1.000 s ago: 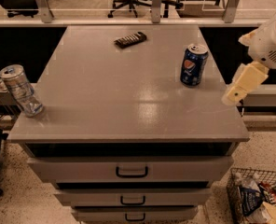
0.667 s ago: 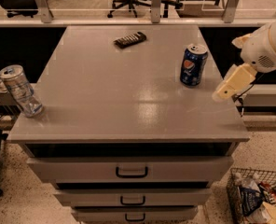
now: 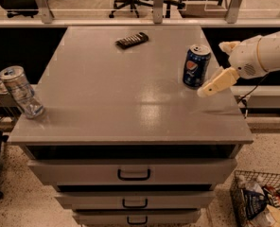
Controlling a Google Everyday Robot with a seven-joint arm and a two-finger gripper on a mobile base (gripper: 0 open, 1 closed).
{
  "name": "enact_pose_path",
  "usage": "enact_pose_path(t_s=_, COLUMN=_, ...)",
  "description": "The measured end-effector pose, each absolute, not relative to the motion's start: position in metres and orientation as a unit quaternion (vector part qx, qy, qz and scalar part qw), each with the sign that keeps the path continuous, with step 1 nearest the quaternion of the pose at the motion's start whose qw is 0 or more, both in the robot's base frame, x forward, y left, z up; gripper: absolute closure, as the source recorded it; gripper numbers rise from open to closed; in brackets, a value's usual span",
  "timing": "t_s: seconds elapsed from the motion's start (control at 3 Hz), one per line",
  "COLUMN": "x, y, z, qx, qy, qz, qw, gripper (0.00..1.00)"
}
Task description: Move pepsi can near rxbar chocolate
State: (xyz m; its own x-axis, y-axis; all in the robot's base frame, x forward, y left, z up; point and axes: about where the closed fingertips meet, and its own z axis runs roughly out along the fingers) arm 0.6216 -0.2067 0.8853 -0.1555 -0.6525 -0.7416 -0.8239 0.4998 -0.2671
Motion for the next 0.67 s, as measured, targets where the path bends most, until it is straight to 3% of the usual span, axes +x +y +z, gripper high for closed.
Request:
enact_pose_path(t_s=0.33, x=0.641, y=-0.197, z=0.874, qx=-0.469, qy=0.738, qz=0.141, qw=0.464, gripper=0.0)
enact_pose_path(t_s=0.67, x=0.654, y=-0.19, z=0.87, qx=-0.446, qy=0.731, qz=0.171, qw=0.487, gripper=0.16)
